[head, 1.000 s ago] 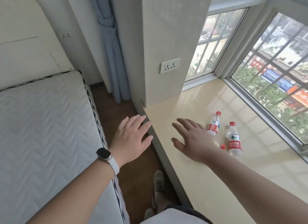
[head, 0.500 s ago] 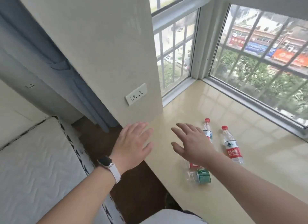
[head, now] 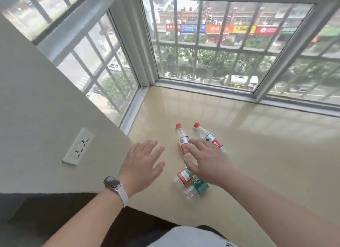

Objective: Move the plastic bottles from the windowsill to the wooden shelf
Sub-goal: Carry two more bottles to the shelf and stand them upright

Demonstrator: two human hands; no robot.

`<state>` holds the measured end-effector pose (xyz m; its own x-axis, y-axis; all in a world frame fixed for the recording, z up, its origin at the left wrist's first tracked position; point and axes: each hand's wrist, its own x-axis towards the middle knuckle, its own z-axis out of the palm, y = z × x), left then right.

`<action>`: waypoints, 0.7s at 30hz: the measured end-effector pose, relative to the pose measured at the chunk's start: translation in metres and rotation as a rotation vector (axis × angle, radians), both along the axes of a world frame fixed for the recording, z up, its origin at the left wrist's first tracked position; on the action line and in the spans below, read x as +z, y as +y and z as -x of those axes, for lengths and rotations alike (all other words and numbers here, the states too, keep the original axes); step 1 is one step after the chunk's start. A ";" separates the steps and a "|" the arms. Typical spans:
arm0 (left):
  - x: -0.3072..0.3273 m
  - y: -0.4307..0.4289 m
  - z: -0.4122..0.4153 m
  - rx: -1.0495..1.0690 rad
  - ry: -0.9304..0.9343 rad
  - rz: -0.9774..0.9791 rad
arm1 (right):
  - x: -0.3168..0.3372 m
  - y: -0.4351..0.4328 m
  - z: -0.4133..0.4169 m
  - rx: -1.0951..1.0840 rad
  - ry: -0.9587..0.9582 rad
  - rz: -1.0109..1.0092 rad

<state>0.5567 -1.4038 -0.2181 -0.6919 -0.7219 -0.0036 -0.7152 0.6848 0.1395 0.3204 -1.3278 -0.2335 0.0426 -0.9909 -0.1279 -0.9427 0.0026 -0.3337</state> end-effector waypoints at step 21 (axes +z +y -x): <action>-0.191 -0.043 0.068 -0.399 -0.163 -0.453 | -0.165 0.065 -0.029 -0.699 -0.084 -0.483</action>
